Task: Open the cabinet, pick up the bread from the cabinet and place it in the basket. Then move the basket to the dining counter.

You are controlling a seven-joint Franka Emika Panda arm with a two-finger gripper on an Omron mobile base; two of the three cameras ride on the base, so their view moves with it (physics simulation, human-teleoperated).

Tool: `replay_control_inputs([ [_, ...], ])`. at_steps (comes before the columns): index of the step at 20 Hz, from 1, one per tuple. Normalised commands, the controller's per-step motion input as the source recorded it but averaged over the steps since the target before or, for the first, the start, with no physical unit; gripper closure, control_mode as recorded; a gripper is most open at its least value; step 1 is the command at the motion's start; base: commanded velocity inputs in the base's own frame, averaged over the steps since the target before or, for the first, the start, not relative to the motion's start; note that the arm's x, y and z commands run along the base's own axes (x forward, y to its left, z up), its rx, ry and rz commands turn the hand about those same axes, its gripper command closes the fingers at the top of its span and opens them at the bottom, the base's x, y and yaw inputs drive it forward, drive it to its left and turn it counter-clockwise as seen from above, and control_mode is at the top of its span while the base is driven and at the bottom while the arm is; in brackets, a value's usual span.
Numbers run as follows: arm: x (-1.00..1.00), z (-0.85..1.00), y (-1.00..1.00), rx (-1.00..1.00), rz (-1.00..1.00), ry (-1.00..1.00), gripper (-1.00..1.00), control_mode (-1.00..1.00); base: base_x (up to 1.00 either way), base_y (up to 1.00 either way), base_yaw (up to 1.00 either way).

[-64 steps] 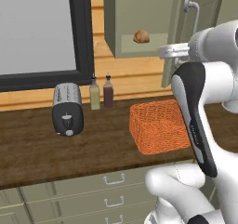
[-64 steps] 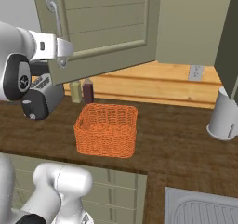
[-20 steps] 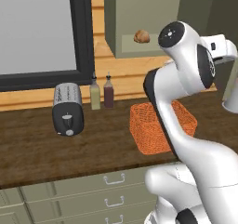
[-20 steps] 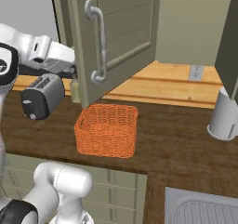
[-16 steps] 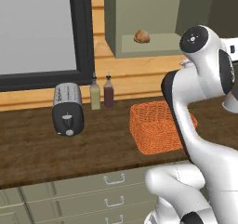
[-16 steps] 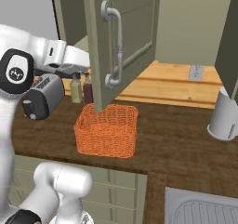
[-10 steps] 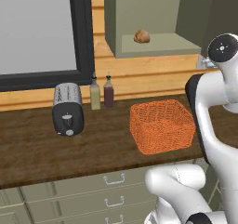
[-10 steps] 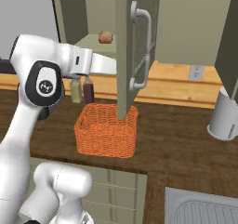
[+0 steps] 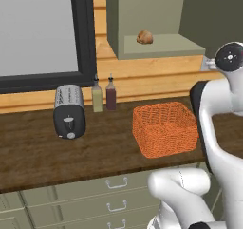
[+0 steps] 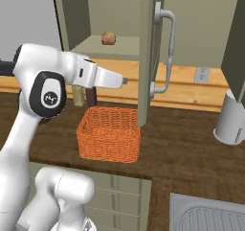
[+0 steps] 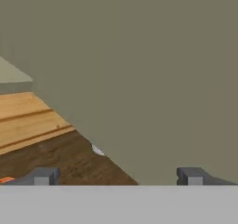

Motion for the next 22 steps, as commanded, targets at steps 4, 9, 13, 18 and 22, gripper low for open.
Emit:
replay_control_inputs([
  [4, 0.3, 0.07, 0.94, 0.29, 0.05, 0.0, -1.0, -1.0, 0.0, 0.0, 0.0],
  [9, 0.57, 0.09, 0.58, 0.33, 0.05, -0.01, -1.0, -1.0, 0.0, 0.0, 0.0],
  [13, 0.89, 0.02, 0.29, 0.22, 0.0, 0.0, -1.0, -1.0, 0.0, 0.0, 0.0],
  [18, 0.94, 0.08, 0.32, 0.14, 0.0, 0.0, -1.0, -1.0, 0.0, 0.0, 0.0],
  [22, 0.81, 0.08, 0.61, 0.13, 0.0, 0.0, -1.0, -1.0, 0.0, 0.0, 0.0],
])
